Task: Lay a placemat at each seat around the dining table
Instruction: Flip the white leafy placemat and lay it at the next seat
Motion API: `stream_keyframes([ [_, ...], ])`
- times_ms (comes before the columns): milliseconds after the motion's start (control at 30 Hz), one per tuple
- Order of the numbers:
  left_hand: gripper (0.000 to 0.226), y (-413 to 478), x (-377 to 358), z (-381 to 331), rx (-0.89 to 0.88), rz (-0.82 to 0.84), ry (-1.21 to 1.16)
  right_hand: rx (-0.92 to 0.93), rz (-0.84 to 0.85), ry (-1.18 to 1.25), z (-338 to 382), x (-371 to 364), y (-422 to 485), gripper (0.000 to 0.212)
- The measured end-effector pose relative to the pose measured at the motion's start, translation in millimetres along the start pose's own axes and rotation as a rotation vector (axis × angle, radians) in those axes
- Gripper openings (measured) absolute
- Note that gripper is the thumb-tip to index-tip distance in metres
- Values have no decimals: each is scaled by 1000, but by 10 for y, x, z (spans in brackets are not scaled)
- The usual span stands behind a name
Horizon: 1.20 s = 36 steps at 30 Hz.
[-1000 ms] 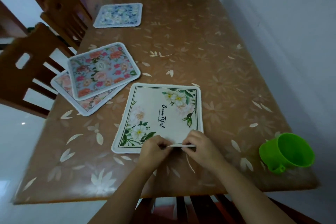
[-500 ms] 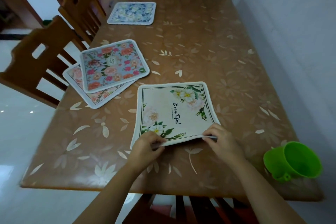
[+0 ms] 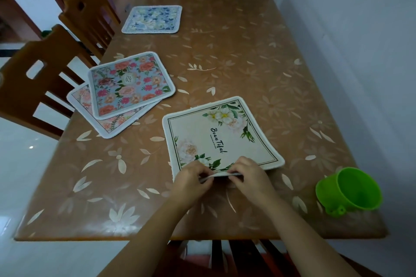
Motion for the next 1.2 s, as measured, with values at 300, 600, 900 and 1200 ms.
stream_keyframes([
  [300,8,-45,-42,5,-7,53,0,-71,21,45,-89,10,-15,5],
  [600,25,-9,-21,-159,-37,29,-169,-215,-98,24,-477,370,-62,6],
  [900,25,128,-391,-342,-2,136,-211,-157,11,89,-189,234,-268,5],
  [1200,7,151,-580,-288,-112,204,-64,-287,-63,160,-637,423,-442,13],
])
Point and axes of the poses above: each hand's wrist, its own y-axis towards the middle knuckle, its own x-axis out of the back of the hand, z = x × y, the point moved 7 cm from there along y, towards the middle knuckle, and after that the axes turned 6 degrees about -x, right-handed, at the moved point
